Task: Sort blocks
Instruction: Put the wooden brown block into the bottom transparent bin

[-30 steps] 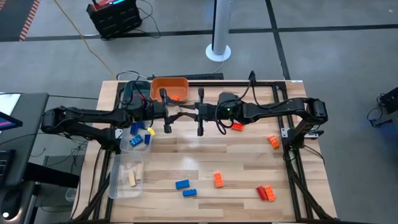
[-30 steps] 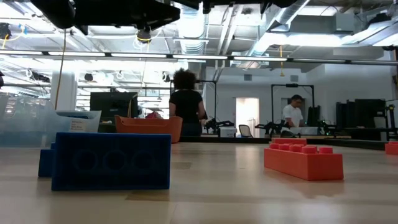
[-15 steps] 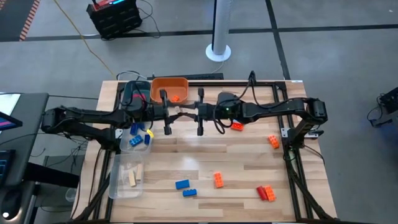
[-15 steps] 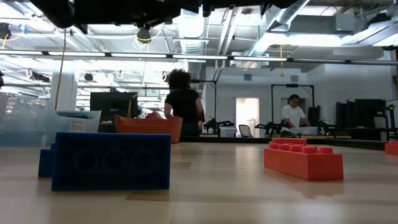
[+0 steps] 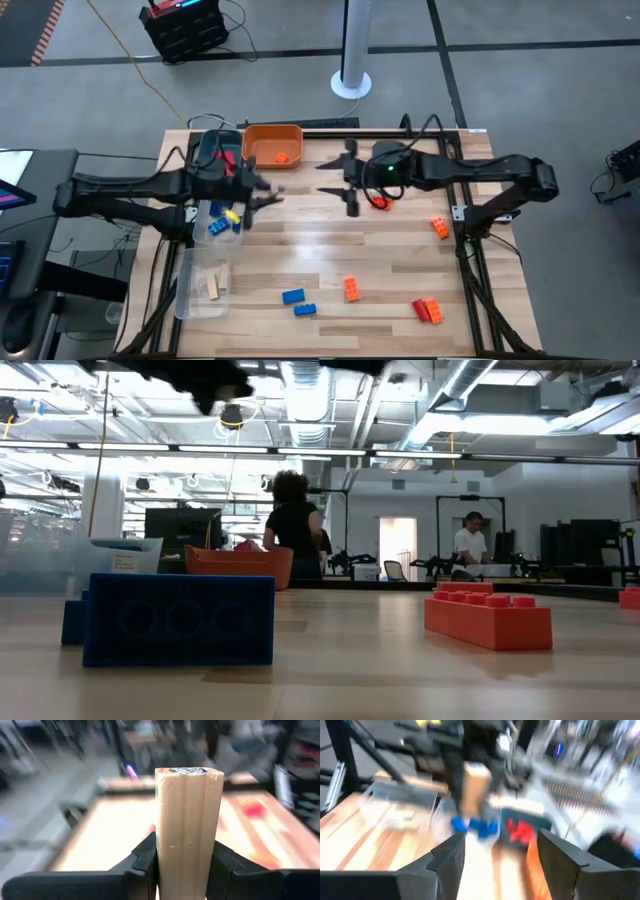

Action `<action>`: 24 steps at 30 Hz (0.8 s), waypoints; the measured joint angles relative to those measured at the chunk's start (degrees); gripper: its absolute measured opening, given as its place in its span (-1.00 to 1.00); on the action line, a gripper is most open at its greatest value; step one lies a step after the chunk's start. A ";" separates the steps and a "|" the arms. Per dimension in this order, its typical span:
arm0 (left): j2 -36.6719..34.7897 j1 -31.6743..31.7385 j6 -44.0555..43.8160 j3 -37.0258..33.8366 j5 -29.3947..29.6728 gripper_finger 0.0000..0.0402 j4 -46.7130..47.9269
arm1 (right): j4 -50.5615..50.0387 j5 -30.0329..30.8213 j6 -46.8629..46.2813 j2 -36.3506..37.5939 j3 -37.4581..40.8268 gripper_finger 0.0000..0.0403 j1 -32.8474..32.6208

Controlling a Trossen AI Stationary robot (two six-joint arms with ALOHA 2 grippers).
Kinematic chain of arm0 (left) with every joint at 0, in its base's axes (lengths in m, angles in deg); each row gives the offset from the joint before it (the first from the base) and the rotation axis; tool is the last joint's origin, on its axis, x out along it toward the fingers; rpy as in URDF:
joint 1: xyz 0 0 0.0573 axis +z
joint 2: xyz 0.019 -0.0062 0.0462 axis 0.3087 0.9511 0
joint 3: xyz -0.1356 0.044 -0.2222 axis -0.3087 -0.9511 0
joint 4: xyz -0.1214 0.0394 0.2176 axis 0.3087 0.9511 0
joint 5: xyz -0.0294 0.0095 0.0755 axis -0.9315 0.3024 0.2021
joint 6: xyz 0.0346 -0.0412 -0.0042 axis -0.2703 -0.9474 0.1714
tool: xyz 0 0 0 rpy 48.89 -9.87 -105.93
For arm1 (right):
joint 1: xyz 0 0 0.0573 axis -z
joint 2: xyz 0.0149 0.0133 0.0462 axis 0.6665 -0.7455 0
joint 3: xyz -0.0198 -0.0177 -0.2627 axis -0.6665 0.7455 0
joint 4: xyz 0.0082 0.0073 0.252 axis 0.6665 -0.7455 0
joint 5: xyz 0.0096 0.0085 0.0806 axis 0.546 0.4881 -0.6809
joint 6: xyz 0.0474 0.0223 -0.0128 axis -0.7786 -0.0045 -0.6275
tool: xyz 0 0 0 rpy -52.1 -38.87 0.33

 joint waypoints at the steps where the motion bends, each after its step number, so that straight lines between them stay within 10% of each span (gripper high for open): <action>1: -1.02 -1.52 -1.98 1.22 -0.03 -0.51 5.79 | -3.14 0.06 -1.94 1.14 0.11 0.19 -0.02; 8: -2.33 -12.53 -13.26 8.94 -1.74 -0.51 38.66 | -6.81 0.46 -14.40 4.32 9.30 0.18 -2.01; 15: -0.48 -17.73 -22.69 11.43 -24.90 -0.49 51.08 | -8.91 7.65 -23.05 4.44 14.72 0.18 -6.01; 24: 10.33 -26.33 -37.17 11.38 -21.45 -0.48 66.46 | -7.60 19.65 -22.56 4.46 15.06 0.18 -10.50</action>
